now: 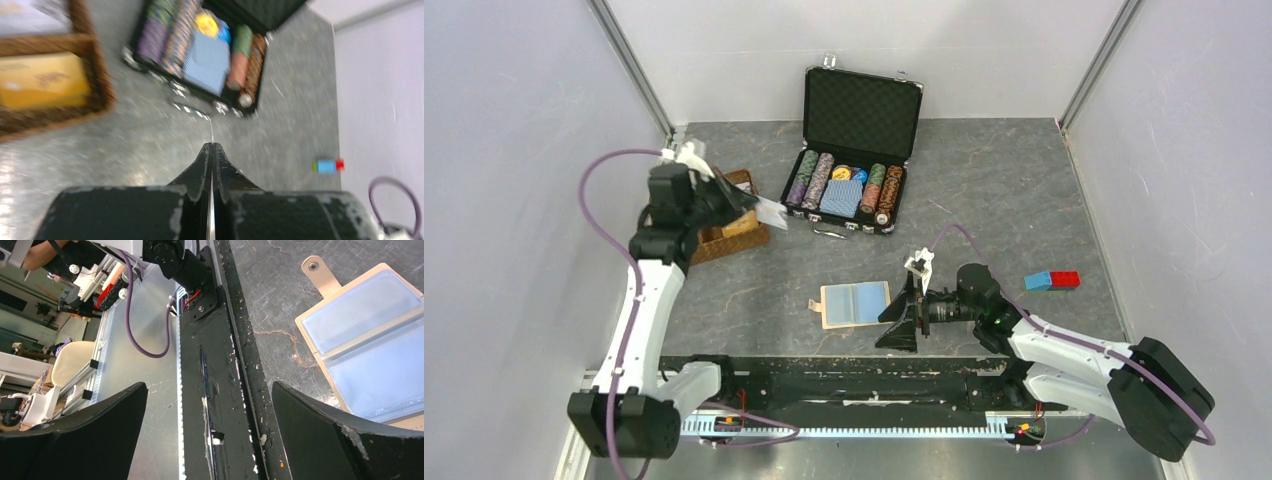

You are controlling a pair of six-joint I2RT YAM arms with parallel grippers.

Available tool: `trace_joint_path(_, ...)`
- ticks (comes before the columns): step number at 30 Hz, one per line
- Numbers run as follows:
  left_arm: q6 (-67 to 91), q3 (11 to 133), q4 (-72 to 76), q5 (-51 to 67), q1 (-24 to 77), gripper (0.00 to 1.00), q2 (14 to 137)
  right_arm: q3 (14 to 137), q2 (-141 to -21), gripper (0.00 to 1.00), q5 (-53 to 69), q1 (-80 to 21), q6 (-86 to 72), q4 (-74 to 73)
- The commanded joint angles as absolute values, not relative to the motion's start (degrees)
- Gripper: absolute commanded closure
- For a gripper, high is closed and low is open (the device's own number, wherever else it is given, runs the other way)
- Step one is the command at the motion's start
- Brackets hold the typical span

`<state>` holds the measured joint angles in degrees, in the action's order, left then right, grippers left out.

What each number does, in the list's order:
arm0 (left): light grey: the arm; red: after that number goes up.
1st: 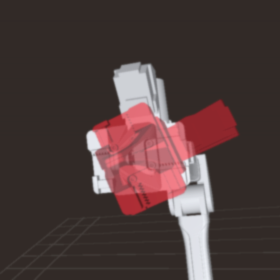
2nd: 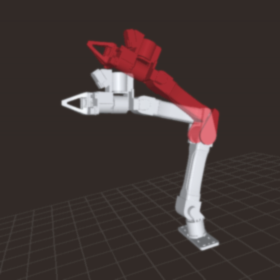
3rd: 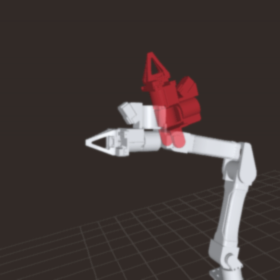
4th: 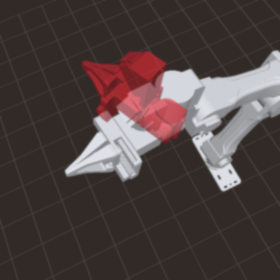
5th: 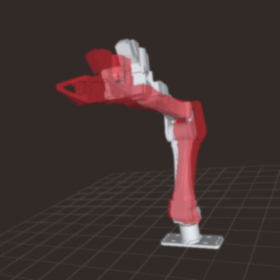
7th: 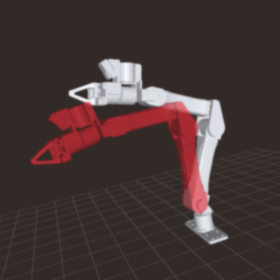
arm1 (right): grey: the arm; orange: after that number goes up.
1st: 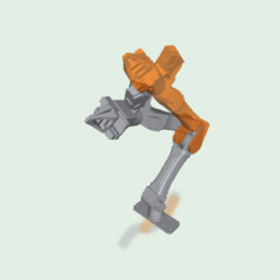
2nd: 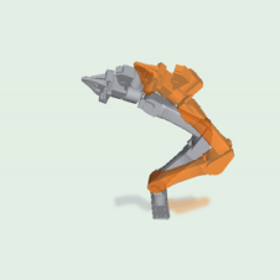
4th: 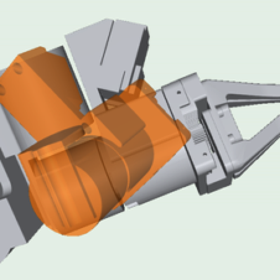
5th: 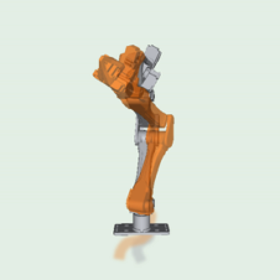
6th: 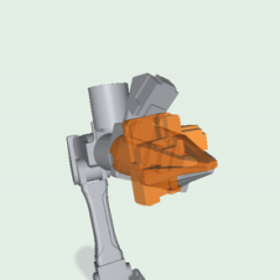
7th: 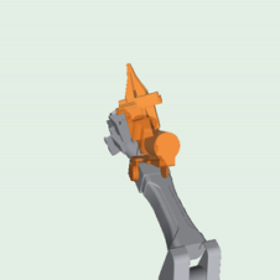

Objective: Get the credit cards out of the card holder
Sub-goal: Place the credit card in the storage box.

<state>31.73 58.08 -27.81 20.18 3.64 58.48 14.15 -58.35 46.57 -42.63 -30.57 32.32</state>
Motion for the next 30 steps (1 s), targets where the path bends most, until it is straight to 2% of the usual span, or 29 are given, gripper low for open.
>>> trace_joint_path(1, 28.2, 65.44, -27.43, 17.76, -6.92, 0.98, 64.77, 15.1, -55.84, 0.02, 45.54, -42.55, -27.81, 29.47)
trace_joint_path(5, 30.15, 68.93, -23.02, 18.0, -12.37, 0.98, 70.82, 14.91, -54.89, 0.02, 45.34, -42.58, -27.86, 29.27)
trace_joint_path(15, 36.83, 68.64, -8.14, 21.6, -20.44, 0.98, 86.01, 17.08, -54.39, 0.02, 44.46, -42.54, -26.01, 25.95)
trace_joint_path(30, 39.51, 70.76, 4.43, 27.62, -21.0, 0.98, 99.97, 20.77, -58.1, 0.02, 42.35, -42.58, -24.34, 21.67)
